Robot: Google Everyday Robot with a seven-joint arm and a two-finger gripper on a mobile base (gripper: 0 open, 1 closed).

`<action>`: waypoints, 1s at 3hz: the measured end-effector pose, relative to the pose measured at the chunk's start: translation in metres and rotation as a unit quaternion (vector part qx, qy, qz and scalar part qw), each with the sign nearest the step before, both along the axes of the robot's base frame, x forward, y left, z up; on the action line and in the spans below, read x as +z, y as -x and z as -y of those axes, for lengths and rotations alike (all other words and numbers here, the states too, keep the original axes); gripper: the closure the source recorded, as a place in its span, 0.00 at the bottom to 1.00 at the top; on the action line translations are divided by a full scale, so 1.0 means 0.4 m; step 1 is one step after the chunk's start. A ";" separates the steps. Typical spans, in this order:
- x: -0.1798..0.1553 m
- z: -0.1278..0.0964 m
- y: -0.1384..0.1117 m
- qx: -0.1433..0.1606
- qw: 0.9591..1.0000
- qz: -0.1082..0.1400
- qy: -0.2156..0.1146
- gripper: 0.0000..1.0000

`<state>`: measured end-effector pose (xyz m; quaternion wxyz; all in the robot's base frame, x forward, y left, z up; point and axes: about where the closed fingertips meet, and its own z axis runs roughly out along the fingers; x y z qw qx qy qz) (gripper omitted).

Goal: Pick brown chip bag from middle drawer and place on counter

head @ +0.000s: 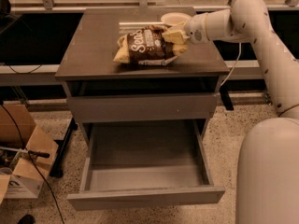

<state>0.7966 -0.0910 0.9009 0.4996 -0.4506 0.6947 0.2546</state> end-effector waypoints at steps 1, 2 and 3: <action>0.005 -0.005 0.007 0.004 1.000 -0.001 0.001 0.51; -0.002 -0.018 0.006 0.008 1.000 -0.003 0.001 0.19; -0.007 -0.026 0.005 0.010 1.000 -0.004 0.001 0.00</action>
Offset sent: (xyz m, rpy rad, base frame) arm -0.0027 0.0019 0.0020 -0.0024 0.0011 0.0079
